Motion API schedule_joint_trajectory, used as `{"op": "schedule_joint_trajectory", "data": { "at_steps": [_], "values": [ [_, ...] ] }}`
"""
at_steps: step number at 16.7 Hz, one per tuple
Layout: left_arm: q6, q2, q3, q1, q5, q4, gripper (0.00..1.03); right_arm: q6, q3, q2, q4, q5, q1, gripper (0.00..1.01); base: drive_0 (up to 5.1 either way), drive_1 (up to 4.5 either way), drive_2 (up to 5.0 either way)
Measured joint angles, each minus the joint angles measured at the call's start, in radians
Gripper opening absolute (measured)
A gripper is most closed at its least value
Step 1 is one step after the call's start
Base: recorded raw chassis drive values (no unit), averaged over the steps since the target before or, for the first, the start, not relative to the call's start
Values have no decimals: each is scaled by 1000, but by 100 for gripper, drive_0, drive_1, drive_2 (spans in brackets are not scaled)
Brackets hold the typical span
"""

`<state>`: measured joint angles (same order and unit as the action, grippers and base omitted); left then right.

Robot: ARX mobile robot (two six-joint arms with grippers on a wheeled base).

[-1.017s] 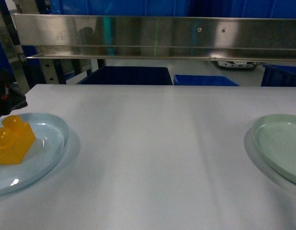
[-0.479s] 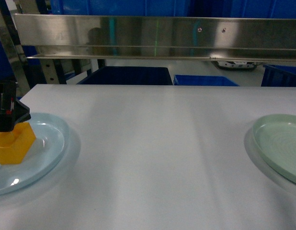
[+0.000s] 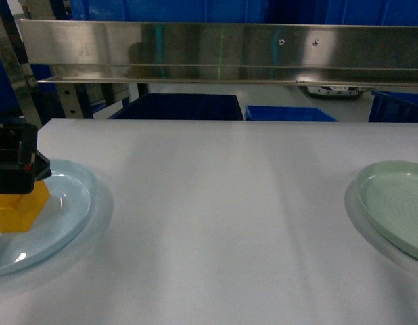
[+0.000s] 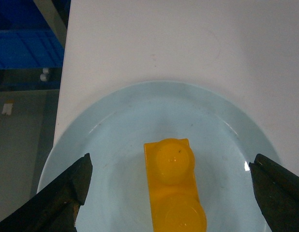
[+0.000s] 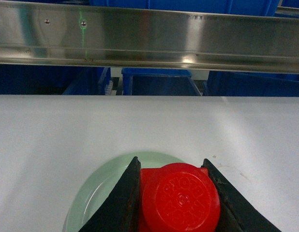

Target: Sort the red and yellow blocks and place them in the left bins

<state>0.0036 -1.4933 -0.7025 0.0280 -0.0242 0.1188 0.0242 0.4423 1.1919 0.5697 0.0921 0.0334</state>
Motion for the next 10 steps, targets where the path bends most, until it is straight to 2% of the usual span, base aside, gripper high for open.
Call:
{"op": "schedule_joint_trajectory", "data": {
  "at_steps": [3, 4, 10],
  "values": [
    [-7, -25, 0, 32, -25, 16, 98, 0, 0, 0, 0, 0, 0, 28, 0, 0, 0],
    [-9, -48, 0, 58, -47, 39, 98, 0, 0, 0, 0, 0, 0, 28, 0, 0, 0],
    [0, -134, 14, 22, -92, 129, 98, 0, 0, 0, 0, 0, 0, 28, 0, 0, 0]
  ]
}}
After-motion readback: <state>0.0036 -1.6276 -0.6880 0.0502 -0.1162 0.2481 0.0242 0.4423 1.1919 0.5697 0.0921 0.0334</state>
